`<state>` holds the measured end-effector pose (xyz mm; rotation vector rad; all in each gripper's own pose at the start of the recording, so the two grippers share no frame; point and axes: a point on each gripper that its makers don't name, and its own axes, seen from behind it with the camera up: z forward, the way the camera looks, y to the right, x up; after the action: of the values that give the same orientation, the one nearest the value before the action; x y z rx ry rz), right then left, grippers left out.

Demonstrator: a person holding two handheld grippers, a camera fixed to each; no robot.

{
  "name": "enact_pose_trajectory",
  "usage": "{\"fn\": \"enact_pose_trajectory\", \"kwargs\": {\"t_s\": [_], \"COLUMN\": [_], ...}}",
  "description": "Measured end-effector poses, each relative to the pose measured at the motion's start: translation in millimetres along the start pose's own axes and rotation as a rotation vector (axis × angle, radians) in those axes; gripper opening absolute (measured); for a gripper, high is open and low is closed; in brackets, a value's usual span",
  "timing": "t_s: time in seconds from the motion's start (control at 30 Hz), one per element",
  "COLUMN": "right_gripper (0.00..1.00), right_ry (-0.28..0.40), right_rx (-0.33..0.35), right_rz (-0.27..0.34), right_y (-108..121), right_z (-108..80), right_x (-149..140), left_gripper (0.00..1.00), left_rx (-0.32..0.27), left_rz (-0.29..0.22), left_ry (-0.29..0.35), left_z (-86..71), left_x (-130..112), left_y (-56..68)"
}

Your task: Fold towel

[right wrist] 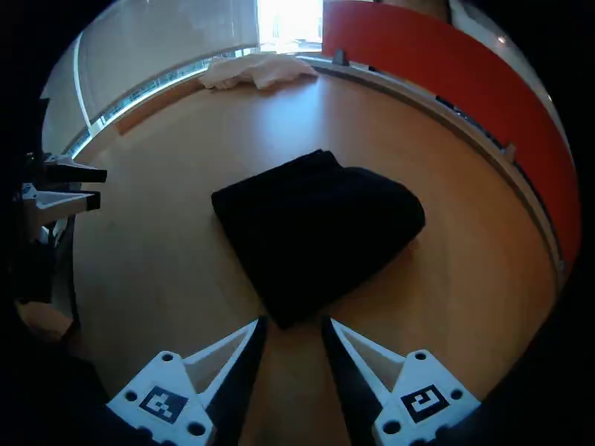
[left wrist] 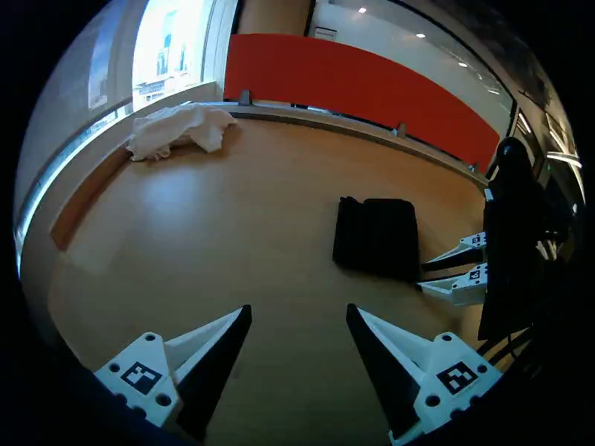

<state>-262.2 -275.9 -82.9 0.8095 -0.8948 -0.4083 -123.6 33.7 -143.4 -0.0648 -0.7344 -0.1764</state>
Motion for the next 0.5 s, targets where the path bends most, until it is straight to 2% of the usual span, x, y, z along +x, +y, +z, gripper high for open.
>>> {"fn": "enact_pose_trajectory", "kwargs": {"t_s": [0.2, 0.5], "right_gripper": [0.35, 0.28], "right_ry": [0.000, -0.004], "right_rx": [0.001, -0.015], "right_rz": [0.005, -0.005], "right_y": [0.5, 6.9], "right_z": [-0.9, -0.8], "right_x": [-1.7, -1.3], "left_gripper": [0.94, 0.95], "left_rx": [0.003, 0.005], "left_rz": [-0.004, -0.007], "left_ry": [-0.002, -0.001], "left_z": [-0.3, -0.7], "left_x": [-1.5, -1.3], "left_y": [-0.7, -1.2]}}
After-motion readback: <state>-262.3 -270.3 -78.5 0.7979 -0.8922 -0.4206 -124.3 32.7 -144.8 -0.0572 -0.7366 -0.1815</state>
